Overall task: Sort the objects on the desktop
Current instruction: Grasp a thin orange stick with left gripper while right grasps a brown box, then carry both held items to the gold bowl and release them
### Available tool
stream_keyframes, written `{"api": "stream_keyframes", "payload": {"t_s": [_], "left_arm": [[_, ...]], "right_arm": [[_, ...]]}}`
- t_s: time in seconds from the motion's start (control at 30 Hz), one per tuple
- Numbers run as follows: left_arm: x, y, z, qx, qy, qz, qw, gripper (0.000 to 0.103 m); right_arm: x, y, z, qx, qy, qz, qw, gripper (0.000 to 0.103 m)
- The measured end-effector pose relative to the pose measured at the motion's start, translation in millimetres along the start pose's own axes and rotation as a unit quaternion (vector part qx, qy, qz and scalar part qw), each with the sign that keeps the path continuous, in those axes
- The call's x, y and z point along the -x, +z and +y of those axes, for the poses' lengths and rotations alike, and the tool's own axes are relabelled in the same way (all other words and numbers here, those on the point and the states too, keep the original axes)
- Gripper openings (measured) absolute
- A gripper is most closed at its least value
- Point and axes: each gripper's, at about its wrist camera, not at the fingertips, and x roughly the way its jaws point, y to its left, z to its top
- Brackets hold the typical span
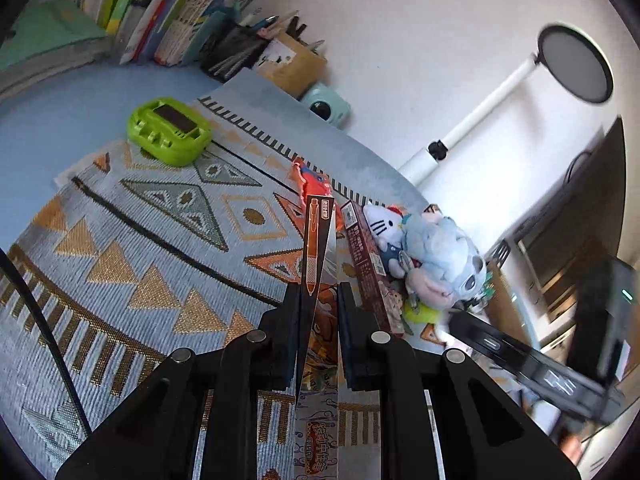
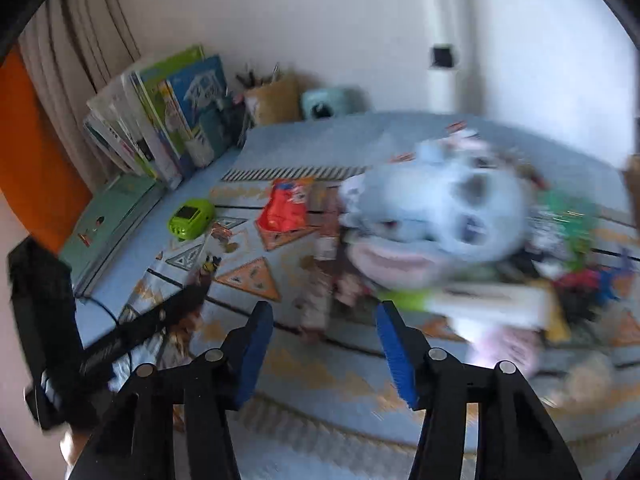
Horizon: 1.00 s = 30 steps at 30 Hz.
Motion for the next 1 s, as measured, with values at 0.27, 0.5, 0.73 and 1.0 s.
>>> {"api": "stream_keyframes", "payload": {"t_s": [0.27,0.5,0.73,1.0], "left_arm": [[-2,2,-7,-0.025,-0.010,0.018,0.9995,0.014],[-3,-5,-26,-0.080,0.012,0.026,0.9964,0.014],[-1,-4,-24,-0.072,0.007,0.026,0.9971,0.014],[-7,-3,-19,-0.053,0.000,0.046,0.9975,0.014]], "right_arm": [[-61,28,8,0.019,-0.047,0.060,0.997,0.052],[-92,37,21,0.052,-0.083,0.053,0.994,0.051],[-86,32,20,0.062,-0.058,0.054,0.995,0.017],[2,20,-14,-0.012,0.102,0.028,0.994,0.017]]}}
